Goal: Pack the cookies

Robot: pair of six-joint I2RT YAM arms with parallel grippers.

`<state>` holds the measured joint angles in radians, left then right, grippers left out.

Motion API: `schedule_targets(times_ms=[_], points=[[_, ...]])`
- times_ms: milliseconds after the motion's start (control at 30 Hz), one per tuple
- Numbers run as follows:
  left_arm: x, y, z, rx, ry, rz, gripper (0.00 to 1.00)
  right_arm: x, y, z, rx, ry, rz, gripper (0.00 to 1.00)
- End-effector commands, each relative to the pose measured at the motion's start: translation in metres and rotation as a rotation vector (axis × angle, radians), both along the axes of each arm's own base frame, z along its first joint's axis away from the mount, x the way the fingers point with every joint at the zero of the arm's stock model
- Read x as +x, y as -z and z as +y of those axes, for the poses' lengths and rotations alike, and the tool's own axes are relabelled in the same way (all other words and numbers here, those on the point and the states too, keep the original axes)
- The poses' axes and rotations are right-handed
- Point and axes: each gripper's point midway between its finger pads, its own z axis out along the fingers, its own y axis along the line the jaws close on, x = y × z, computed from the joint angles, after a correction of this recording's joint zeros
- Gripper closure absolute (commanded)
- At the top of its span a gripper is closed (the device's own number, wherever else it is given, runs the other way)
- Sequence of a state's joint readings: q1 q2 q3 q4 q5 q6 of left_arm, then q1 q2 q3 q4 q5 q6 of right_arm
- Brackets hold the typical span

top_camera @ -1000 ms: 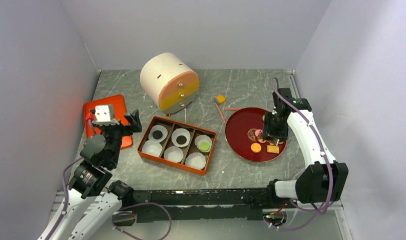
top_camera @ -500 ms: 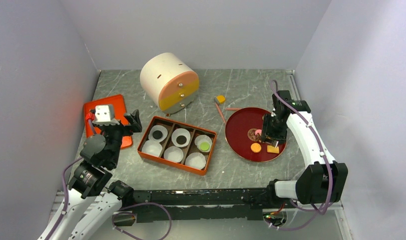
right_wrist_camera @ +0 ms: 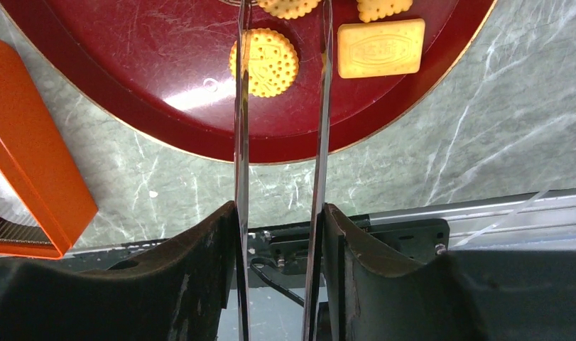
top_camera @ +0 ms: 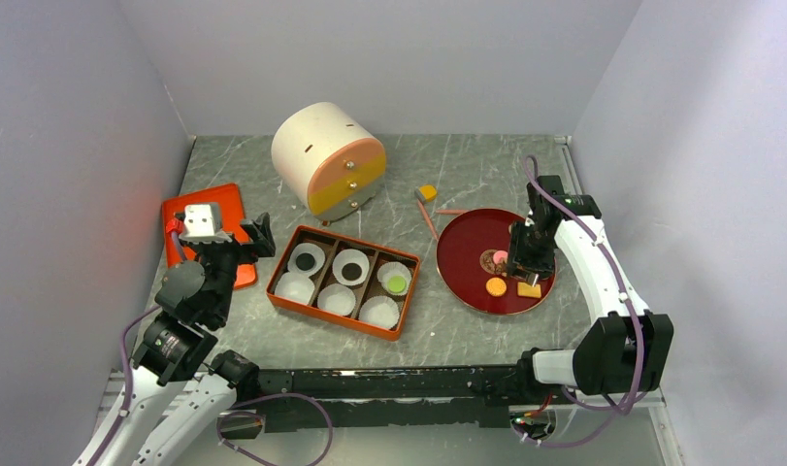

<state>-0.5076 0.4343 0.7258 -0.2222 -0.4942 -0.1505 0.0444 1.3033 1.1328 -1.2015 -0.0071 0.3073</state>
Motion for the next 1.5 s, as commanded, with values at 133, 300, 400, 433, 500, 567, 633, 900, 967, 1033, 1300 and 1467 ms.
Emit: schedule_targets(times_ms=[133,300,400,433,500,567,633,900,967,1033,1300,1467], points=[[0.001,-0.01,-0.002,-0.014,0.008,-0.034,0.04,0.008,-0.003,-0.001,0.001,0.013,-0.04,0.46],[0.0,-0.01,-0.001,-0.014,0.008,-0.037,0.04,0.009,0.0,0.002,0.023,0.012,-0.037,0.45],[-0.001,-0.01,-0.001,-0.016,0.006,-0.038,0.03,0.01,0.0,0.003,0.031,0.01,-0.04,0.46],[0.0,-0.01,-0.001,-0.015,0.006,-0.037,0.03,0.01,0.0,0.003,0.031,0.01,-0.039,0.47],[0.0,-0.01,-0.001,-0.015,0.007,-0.037,0.04,0.012,-0.001,0.003,0.031,0.008,-0.047,0.48],[0.0,-0.01,-0.001,-0.015,0.007,-0.038,0.04,0.013,-0.003,0.002,0.028,0.01,-0.053,0.51],[0.0,-0.01,-0.001,-0.015,0.006,-0.036,0.04,0.014,-0.007,0.002,0.025,0.008,-0.062,0.54],[0.002,-0.008,-0.003,-0.011,0.008,-0.027,0.04,0.02,-0.024,0.005,0.04,-0.009,-0.106,0.66],[0.002,-0.008,-0.003,-0.01,0.009,-0.025,0.04,0.023,-0.032,0.007,0.052,-0.018,-0.128,0.67],[0.003,-0.007,-0.003,-0.008,0.007,-0.023,0.04,0.028,-0.041,0.009,0.063,-0.025,-0.152,0.68],[0.003,-0.006,0.0,-0.006,-0.007,-0.013,0.04,0.046,-0.074,0.039,0.117,-0.126,-0.238,0.72],[0.003,-0.005,0.0,-0.002,-0.011,-0.009,0.04,0.055,-0.09,0.08,0.117,-0.248,-0.28,0.73]])
